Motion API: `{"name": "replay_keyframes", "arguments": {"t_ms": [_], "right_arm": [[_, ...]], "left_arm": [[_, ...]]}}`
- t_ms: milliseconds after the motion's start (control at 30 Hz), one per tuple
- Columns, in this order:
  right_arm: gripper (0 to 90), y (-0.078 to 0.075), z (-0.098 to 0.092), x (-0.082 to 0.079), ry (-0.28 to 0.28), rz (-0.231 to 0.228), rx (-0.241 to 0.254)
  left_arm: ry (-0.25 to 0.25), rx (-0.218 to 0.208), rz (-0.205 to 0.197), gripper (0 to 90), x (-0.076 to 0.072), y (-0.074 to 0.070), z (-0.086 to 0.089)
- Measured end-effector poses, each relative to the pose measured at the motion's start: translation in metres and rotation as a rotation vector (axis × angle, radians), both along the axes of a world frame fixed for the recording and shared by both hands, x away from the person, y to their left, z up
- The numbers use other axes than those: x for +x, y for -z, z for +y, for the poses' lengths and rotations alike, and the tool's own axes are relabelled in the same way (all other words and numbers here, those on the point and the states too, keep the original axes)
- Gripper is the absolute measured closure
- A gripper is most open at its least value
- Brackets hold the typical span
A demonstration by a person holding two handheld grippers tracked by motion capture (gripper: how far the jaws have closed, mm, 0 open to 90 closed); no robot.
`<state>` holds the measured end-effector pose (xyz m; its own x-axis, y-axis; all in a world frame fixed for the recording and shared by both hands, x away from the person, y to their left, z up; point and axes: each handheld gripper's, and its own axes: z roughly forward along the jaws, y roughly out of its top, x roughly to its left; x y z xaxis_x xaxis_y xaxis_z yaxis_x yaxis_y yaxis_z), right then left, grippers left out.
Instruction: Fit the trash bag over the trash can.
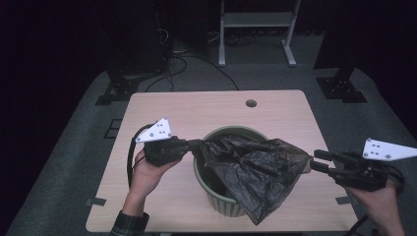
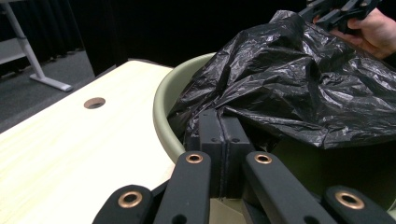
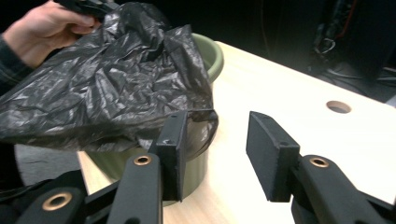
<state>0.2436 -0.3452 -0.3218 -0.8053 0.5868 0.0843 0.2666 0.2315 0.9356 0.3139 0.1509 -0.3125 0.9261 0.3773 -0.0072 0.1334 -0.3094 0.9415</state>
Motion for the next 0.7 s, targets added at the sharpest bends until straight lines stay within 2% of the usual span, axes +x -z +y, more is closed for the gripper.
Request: {"name": "replay_keyframes", "arguments": {"t_ms": [67, 167, 233, 367, 500, 600, 700], "right_arm": [[62.7, 0.002, 0.002, 0.000, -0.016, 0.012, -0.005], [82.8, 0.004, 0.007, 0.000, -0.035, 0.012, -0.022], [89.9, 0.003, 0.010, 0.000, -0.038, 0.001, -0.028], [90.0, -0.003, 0.019, 0.004, -0.054, -0.008, -0.036], [90.0, -0.012, 0.033, 0.009, -0.084, -0.024, -0.040], [90.0, -0.019, 0.048, 0.016, -0.116, -0.037, -0.037], [90.0, -0.027, 0.066, 0.023, -0.155, -0.051, -0.042]], "left_arm": [[0.000, -0.002, 0.000, 89.4, 0.000, 0.000, 0.000], [0.002, -0.001, 0.003, 89.4, 0.000, 0.001, -0.001], [0.012, 0.004, 0.005, 89.4, 0.001, 0.002, -0.004], [0.032, 0.026, 0.003, 89.4, 0.001, 0.003, -0.013], [0.048, 0.029, 0.002, 89.3, 0.000, 0.004, -0.021], [0.057, 0.037, -0.004, 87.3, -0.001, 0.005, -0.026], [0.067, 0.063, -0.011, 84.1, -0.002, 0.005, -0.033]]}}
